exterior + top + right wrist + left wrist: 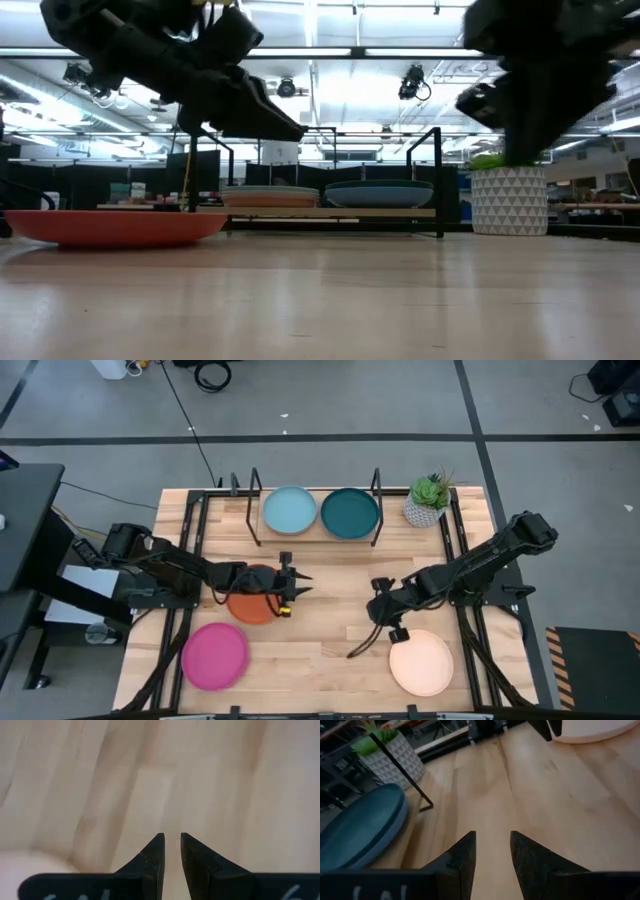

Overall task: Place and stack plates onto a shelf
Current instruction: Stack the orange plate on top of the dark green plate on the shelf

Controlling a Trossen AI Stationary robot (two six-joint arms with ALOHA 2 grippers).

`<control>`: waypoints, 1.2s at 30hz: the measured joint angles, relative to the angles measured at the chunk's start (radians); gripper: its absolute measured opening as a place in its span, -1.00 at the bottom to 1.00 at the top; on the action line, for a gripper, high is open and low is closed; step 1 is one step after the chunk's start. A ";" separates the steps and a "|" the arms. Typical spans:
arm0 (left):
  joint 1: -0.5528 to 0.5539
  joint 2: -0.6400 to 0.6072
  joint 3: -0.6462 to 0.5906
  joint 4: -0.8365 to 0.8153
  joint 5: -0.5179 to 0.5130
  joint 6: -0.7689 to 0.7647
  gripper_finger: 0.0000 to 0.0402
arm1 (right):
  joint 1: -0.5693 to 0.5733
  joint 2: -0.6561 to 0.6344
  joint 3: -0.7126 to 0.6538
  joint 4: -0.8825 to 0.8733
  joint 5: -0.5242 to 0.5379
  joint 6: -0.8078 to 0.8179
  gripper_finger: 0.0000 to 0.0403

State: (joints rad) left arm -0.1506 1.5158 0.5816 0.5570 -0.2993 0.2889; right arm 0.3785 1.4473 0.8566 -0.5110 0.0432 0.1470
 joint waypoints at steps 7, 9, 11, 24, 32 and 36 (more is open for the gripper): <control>-0.017 0.002 0.002 -0.051 0.007 -0.187 -0.37 | 0.043 0.067 0.050 -0.040 0.009 0.063 -0.55; -0.032 -0.016 0.005 -0.144 0.007 -0.236 -0.37 | 0.050 0.072 0.066 -0.075 0.012 0.090 -0.52; -0.045 -0.026 0.024 -0.261 0.008 -0.285 -0.37 | 0.056 0.072 0.078 -0.112 0.016 0.115 -0.50; -0.144 -0.018 0.273 -0.870 0.034 -0.791 -0.37 | 0.055 0.051 0.088 -0.183 0.162 0.080 -0.51; -0.219 0.101 0.406 -1.092 -0.053 -1.008 -0.37 | 0.042 0.048 0.087 -0.181 0.228 -0.023 -0.51; -0.226 0.202 0.505 -1.239 -0.059 -1.076 -0.42 | 0.030 0.046 0.087 -0.170 0.253 -0.074 -0.51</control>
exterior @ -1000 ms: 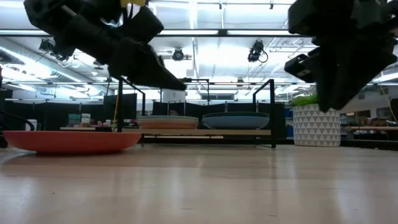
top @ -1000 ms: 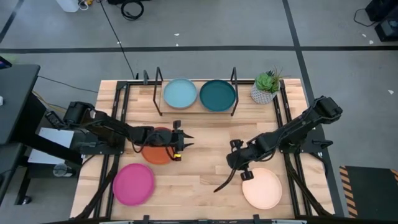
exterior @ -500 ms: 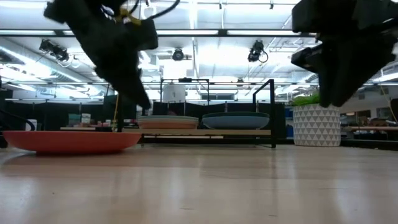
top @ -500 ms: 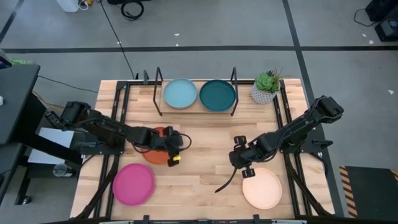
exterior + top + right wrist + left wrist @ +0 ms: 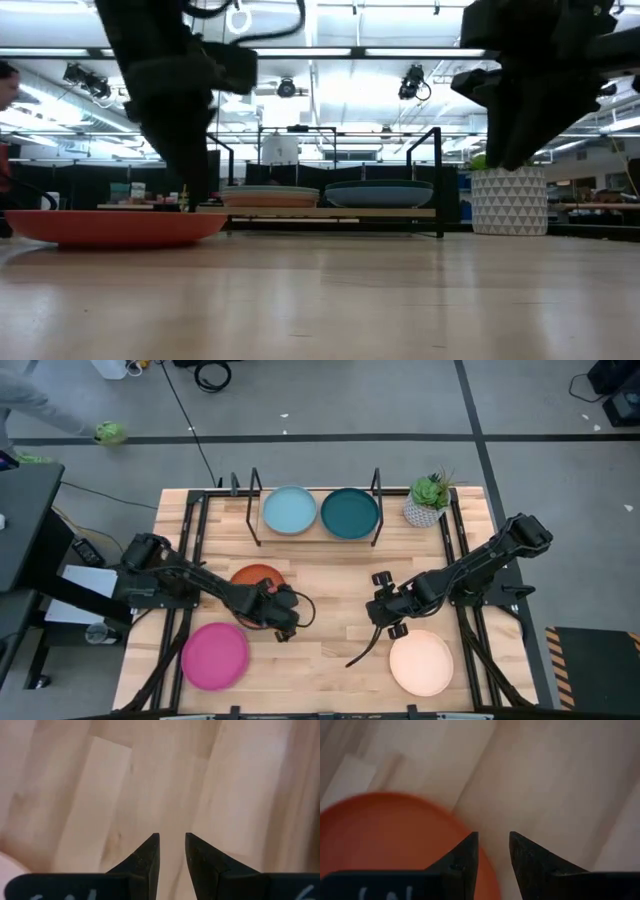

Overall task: Place and stack plates onto a shelf
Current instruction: Stack the orange plate on top of the dark green plate on the shelf

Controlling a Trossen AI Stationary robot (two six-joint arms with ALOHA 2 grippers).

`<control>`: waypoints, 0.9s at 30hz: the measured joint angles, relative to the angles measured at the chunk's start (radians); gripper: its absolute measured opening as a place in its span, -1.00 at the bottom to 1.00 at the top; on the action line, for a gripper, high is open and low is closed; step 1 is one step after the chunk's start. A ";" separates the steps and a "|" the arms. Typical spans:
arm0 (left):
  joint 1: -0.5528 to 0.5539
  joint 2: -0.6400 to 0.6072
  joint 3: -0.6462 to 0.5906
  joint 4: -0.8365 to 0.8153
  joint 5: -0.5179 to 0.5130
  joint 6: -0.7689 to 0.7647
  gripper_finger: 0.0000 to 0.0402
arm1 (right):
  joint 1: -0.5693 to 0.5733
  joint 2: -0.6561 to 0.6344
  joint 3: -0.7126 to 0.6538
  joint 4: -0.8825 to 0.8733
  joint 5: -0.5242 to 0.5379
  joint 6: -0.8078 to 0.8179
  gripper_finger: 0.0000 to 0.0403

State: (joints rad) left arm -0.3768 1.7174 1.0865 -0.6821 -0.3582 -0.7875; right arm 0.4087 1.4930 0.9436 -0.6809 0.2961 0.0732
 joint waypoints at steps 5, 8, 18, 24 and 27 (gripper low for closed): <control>-0.016 0.093 0.112 -0.141 -0.001 -0.028 -0.49 | -0.021 -0.001 0.000 0.014 0.002 -0.031 -0.51; -0.016 0.125 0.125 -0.158 0.028 -0.048 -0.52 | -0.028 -0.001 0.000 0.010 0.000 -0.026 -0.51; -0.016 0.165 0.124 -0.210 0.068 -0.065 -0.52 | -0.028 -0.001 0.000 0.007 -0.001 -0.029 -0.51; -0.016 0.169 0.124 -0.239 0.066 -0.015 -0.66 | -0.028 -0.001 0.000 0.011 -0.002 -0.024 -0.51; -0.016 0.169 0.124 -0.242 0.065 0.027 -0.86 | -0.028 -0.001 0.000 0.013 -0.002 -0.017 -0.51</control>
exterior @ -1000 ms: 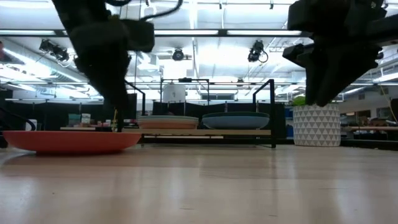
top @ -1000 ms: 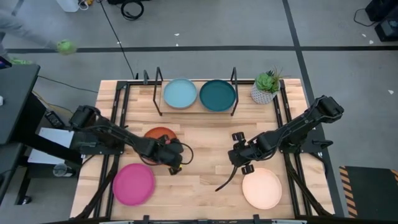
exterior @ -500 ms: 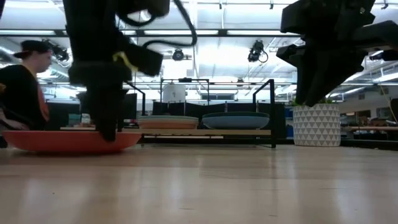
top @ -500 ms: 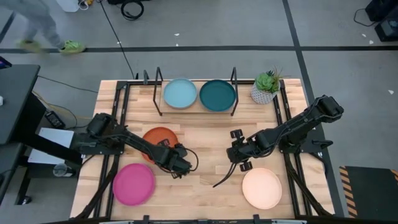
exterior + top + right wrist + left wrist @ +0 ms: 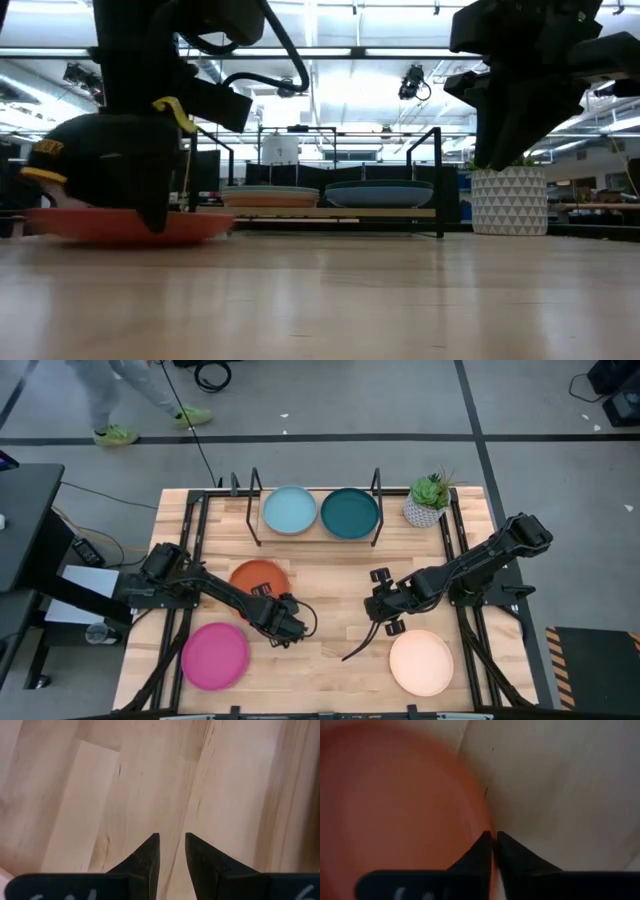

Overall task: Place and stack plates onto a shelf
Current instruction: Stack the orange plate on top of the dark green plate on the shelf

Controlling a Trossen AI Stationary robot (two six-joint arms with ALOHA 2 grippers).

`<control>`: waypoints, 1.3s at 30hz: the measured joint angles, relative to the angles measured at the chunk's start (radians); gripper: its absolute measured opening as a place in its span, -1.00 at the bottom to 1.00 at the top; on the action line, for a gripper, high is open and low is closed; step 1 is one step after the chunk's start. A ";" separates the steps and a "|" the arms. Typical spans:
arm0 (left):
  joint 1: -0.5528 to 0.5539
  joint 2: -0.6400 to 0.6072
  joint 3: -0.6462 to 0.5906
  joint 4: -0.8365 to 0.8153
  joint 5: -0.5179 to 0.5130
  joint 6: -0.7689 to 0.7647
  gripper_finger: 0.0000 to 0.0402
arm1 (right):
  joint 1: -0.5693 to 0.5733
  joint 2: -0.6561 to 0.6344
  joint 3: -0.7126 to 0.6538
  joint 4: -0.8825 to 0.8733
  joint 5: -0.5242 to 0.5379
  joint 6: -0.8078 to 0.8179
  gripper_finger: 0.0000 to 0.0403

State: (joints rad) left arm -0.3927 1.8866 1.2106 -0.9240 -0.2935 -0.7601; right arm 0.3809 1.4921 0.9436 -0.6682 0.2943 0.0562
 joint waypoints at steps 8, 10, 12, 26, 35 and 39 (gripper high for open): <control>-0.031 -0.017 0.067 -0.021 0.010 0.298 -0.92 | 0.000 0.000 0.000 -0.007 -0.003 0.004 -0.51; -0.050 -0.018 0.103 -0.052 0.005 0.412 -0.92 | 0.000 0.000 0.000 -0.007 -0.003 0.014 -0.51; -0.066 -0.018 0.138 -0.089 -0.007 0.517 -0.92 | 0.000 0.000 0.000 -0.008 -0.003 0.040 -0.51; 0.163 -0.019 0.334 -0.197 -0.082 1.098 -0.93 | 0.064 -0.008 -0.001 -0.064 0.001 0.255 -0.52; 0.410 -0.037 0.335 -0.071 0.018 1.356 -0.93 | 0.183 -0.069 -0.001 -0.092 0.165 0.344 -0.52; 0.467 -0.037 0.335 -0.032 0.036 1.450 -0.93 | 0.204 -0.072 -0.001 -0.087 0.195 0.345 -0.52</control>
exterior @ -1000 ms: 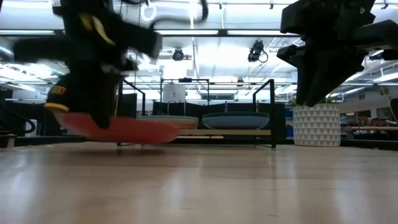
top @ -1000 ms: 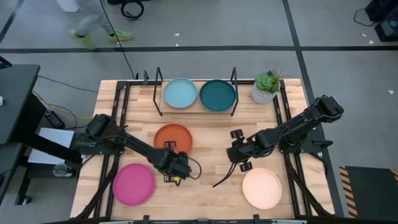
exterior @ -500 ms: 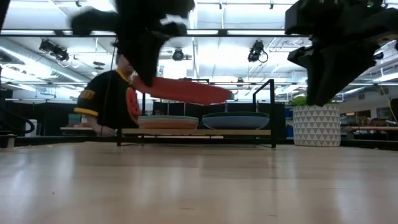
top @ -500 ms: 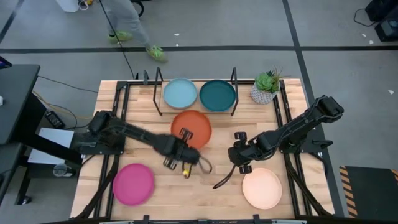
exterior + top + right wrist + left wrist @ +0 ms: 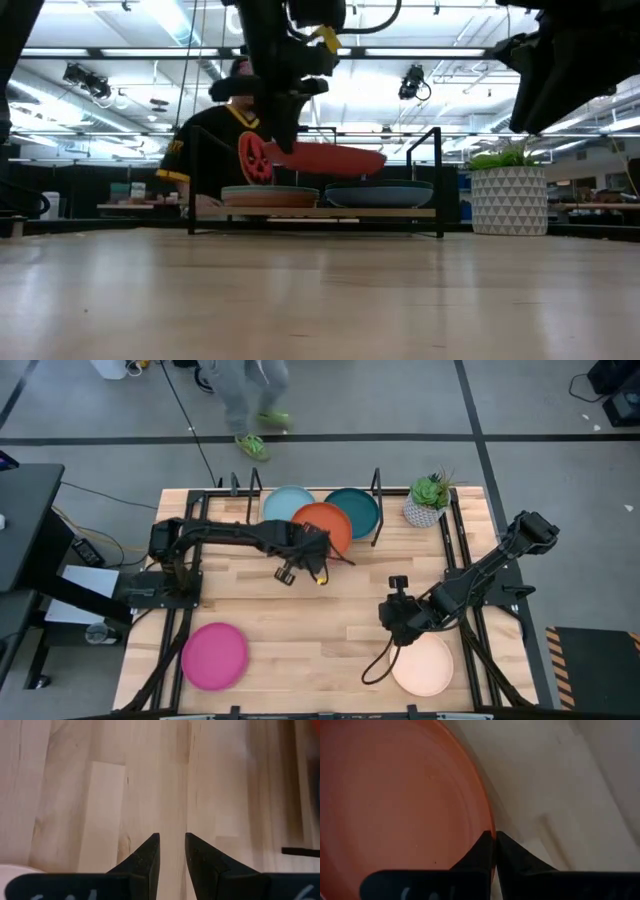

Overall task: Place and stack plates onto a shelf
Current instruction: Stack the orange plate on top of the dark green plate on the shelf

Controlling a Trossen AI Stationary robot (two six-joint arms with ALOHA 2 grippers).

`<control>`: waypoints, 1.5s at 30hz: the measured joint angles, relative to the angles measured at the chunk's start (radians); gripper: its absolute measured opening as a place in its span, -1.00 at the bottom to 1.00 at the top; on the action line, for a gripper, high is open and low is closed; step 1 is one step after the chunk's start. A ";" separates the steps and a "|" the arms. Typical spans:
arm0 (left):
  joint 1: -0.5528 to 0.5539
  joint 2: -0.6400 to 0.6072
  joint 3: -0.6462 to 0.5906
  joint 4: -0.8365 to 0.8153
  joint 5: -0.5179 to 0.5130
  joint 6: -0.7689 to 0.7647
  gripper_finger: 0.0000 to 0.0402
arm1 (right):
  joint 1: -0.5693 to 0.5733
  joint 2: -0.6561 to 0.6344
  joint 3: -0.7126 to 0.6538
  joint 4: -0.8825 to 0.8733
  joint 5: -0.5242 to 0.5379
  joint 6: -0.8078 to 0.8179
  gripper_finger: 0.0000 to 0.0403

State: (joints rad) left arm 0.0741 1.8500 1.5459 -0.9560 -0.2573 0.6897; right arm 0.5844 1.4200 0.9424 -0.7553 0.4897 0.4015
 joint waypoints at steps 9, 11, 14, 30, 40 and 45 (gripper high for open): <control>0.114 0.000 0.000 0.172 0.173 0.195 -0.93 | 0.001 0.000 0.000 0.001 0.027 0.039 -0.52; 0.140 0.000 0.000 0.220 0.200 0.232 -0.93 | 0.000 0.000 0.000 -0.001 0.036 0.058 -0.52; 0.183 0.000 0.000 0.275 0.260 0.270 -0.93 | 0.002 0.000 0.000 -0.001 0.041 0.081 -0.52; 0.290 0.104 -0.001 0.429 0.387 0.348 -0.93 | 0.004 -0.001 0.000 0.012 0.069 0.128 -0.52; 0.294 0.134 -0.001 0.465 0.379 0.350 -0.84 | 0.004 -0.001 0.000 0.019 0.069 0.131 -0.52; 0.297 0.134 -0.001 0.473 0.362 0.317 -0.69 | 0.004 -0.001 0.000 0.021 0.069 0.131 -0.52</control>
State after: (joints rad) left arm 0.3711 1.9835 1.5448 -0.4830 0.1049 1.0071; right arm 0.5880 1.4193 0.9421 -0.7341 0.5583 0.5323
